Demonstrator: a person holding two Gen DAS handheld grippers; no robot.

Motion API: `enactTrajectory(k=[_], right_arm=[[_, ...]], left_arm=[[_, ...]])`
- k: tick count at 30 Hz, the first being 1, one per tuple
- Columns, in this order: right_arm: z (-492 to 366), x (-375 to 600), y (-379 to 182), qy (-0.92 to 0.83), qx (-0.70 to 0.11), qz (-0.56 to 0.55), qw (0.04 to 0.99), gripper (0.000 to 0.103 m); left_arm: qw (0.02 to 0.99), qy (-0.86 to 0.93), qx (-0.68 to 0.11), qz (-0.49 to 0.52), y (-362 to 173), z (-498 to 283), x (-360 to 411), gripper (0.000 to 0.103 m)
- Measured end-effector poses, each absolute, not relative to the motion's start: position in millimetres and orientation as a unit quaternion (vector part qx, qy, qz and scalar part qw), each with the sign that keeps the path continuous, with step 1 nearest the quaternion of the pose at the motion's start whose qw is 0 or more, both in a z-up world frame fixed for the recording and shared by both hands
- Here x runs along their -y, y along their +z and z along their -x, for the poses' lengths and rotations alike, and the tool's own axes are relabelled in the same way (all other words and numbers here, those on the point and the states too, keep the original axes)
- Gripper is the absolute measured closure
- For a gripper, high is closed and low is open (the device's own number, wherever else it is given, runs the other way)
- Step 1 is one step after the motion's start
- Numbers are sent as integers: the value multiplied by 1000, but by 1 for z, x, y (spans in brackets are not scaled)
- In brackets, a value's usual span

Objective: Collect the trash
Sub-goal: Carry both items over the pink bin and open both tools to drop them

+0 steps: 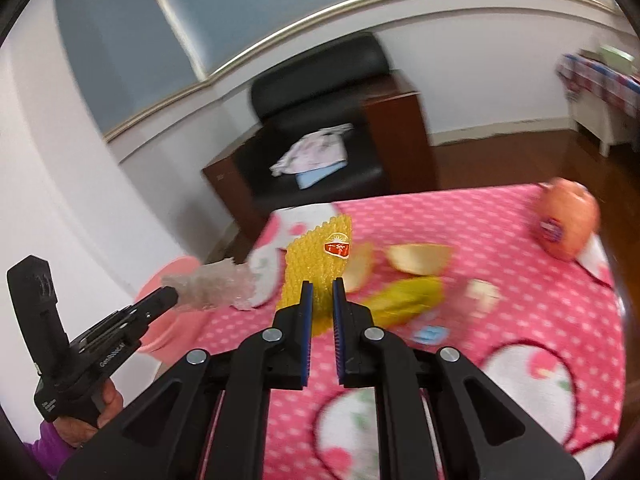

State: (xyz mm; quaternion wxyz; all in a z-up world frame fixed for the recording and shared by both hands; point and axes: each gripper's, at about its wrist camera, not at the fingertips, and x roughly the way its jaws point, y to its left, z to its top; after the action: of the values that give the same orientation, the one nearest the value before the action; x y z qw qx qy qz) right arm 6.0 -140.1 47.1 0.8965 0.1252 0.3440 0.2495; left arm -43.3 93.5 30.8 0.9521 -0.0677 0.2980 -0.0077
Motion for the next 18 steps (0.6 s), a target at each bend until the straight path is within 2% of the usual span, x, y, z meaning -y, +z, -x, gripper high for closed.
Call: enactTrajectory(k=[9, 18], right_arm=[[-14, 40, 59, 354, -355, -82, 862, 93], [-15, -51, 63, 422, -361, -29, 831, 93]], left_arm=[[948, 98, -293, 82, 37, 63, -169, 92], [928, 177, -315, 87, 19, 73, -226, 92]])
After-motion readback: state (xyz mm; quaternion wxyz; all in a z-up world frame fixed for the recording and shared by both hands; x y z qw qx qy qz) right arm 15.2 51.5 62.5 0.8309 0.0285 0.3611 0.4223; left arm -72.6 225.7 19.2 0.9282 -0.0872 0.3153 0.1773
